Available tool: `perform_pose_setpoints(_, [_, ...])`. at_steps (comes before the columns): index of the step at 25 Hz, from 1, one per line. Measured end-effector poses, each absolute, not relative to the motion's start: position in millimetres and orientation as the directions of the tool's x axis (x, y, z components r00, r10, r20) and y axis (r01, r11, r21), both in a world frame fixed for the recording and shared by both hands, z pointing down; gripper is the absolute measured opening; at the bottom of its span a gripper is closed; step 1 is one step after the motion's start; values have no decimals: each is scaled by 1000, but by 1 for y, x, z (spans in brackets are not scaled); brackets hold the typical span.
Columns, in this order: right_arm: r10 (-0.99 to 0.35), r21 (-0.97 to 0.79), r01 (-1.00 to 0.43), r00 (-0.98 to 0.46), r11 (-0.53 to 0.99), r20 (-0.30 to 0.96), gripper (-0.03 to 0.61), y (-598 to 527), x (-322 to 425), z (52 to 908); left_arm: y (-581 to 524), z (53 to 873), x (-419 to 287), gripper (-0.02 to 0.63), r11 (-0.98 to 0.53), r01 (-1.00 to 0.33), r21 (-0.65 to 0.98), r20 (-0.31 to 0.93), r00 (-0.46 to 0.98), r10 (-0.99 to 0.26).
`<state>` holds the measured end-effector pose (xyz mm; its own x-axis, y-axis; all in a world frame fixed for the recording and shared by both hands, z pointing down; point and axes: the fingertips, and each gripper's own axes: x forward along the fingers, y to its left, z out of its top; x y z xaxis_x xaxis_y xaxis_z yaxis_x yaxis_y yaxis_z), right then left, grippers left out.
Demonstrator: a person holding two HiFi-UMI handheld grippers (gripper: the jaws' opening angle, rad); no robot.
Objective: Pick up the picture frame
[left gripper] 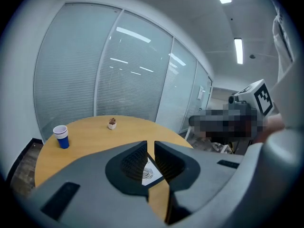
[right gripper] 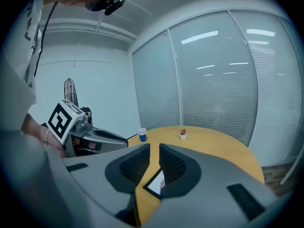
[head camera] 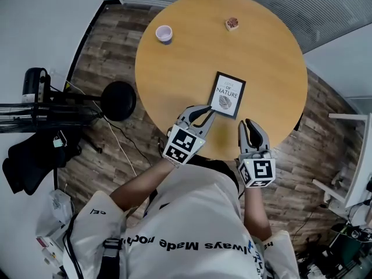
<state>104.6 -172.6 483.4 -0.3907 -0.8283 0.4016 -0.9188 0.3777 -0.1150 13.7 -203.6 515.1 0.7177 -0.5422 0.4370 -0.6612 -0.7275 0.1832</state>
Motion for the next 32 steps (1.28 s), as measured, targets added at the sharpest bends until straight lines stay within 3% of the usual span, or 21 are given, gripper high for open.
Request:
perform_pose_setpoints(19, [-740, -136, -930, -355, 341, 572, 78, -200, 122, 616, -225, 643, 22, 33, -664, -690, 287, 606, 668, -432])
perform_pose_setpoints(23, [-718, -138, -932, -348, 336, 602, 84, -203, 128, 636, -231, 659, 26, 84, -642, -705, 302, 627, 654, -423])
perform_pose_setpoints(32, [-678, -138, -938, -327, 318, 659, 86, -217, 135, 680, -247, 694, 27, 84, -616, -726, 306, 674, 622, -399])
